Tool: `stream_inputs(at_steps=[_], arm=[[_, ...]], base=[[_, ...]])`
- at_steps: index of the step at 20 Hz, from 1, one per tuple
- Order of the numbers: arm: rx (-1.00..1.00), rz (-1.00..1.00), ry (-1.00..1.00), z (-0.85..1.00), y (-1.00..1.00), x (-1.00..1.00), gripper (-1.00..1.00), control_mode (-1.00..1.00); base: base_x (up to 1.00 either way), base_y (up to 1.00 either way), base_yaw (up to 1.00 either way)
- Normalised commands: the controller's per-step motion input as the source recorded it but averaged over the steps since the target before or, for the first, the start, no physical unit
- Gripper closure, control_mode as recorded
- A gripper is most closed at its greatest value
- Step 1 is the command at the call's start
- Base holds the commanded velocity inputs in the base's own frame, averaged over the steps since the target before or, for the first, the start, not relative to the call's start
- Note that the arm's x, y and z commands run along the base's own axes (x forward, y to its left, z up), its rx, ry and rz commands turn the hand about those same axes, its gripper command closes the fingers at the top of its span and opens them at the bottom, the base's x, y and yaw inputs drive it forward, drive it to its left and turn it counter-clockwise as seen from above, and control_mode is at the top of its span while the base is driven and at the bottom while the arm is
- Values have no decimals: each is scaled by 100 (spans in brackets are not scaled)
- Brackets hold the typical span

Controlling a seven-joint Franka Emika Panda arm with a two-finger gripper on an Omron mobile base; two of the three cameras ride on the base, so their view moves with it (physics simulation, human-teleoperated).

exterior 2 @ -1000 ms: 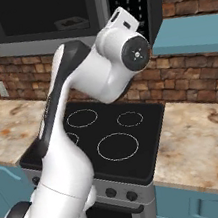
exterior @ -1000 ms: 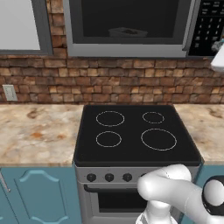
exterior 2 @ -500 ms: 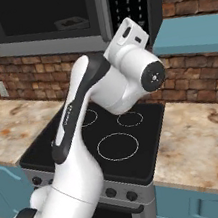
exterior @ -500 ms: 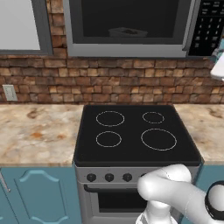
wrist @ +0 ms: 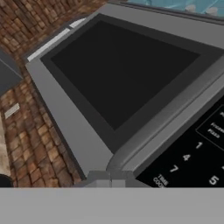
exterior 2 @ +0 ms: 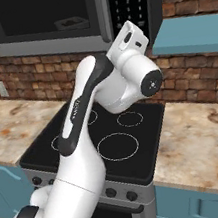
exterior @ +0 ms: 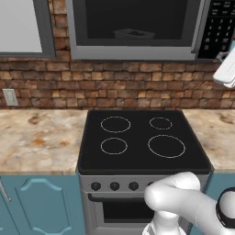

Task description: Place the tupperware containing the chicken drumstick and bell pepper meal in the microwave. Close the microwave door and press the start button to reheat the meal.

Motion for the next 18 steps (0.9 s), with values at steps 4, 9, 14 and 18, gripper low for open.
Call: stream_inputs(at_steps=[4,9,14,18], arm=[[0,0,0,0,-18,21,100,-100],[0,0,0,0,-7,19,100,-100],[-2,0,0,0,0,19,100,-100],[-1,0,0,0,0,20,100,-100]], base=[[0,0,0],[0,0,0],[0,0,0],[0,0,0]])
